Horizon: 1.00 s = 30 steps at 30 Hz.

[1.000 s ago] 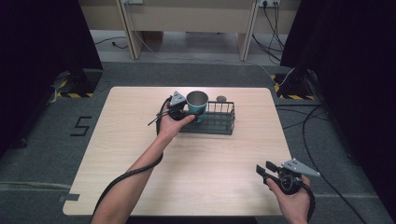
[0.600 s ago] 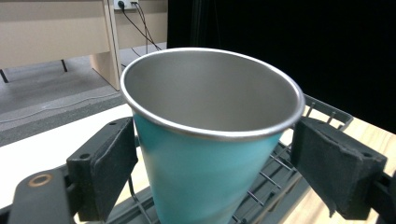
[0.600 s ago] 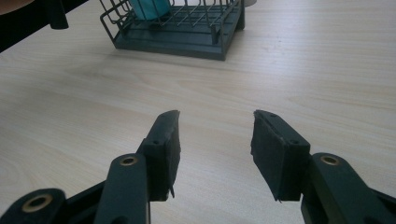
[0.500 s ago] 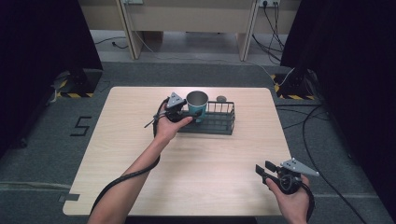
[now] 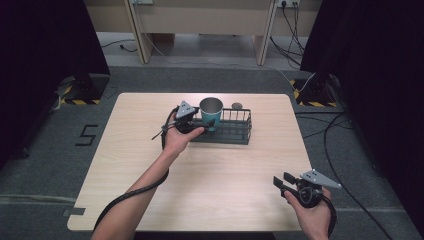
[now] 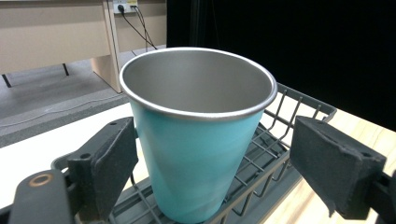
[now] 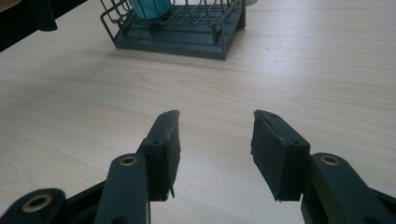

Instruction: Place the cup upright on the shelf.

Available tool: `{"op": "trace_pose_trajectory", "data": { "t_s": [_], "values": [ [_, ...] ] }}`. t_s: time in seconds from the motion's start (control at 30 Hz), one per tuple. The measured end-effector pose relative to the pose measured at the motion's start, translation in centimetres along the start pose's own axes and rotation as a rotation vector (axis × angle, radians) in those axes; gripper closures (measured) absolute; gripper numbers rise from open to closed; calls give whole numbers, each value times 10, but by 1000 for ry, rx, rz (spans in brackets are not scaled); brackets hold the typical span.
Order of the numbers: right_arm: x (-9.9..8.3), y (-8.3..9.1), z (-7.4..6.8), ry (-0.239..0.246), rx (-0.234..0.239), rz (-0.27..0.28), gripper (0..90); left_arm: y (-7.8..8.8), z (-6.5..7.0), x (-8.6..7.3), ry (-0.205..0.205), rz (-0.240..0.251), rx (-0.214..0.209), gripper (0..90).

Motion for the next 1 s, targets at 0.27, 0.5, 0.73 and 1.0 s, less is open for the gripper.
{"op": "trace_pose_trajectory", "data": {
  "t_s": [0.27,0.5,0.73,1.0],
  "values": [
    [0,-1,0,-5,1,-1,522,11,0,3,-8,-1,11,143],
    [0,0,0,0,-1,-1,522,22,1,4,-10,-6,17,144],
    [0,0,0,1,-2,-1,522,38,0,5,-17,-11,15,145],
    [0,0,-1,1,-4,-1,522,63,-3,2,-10,-21,23,148]
  ]
}}
Point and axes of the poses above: each handheld gripper's, and its own axes: y roughly backward along the jaws, x roughly out of its top, z roughly to its right, the point moved 2 cm from there along -y, roughly forward along the jaws, and after that the axes turned 13 degrees about z, right-handed, at the moved point
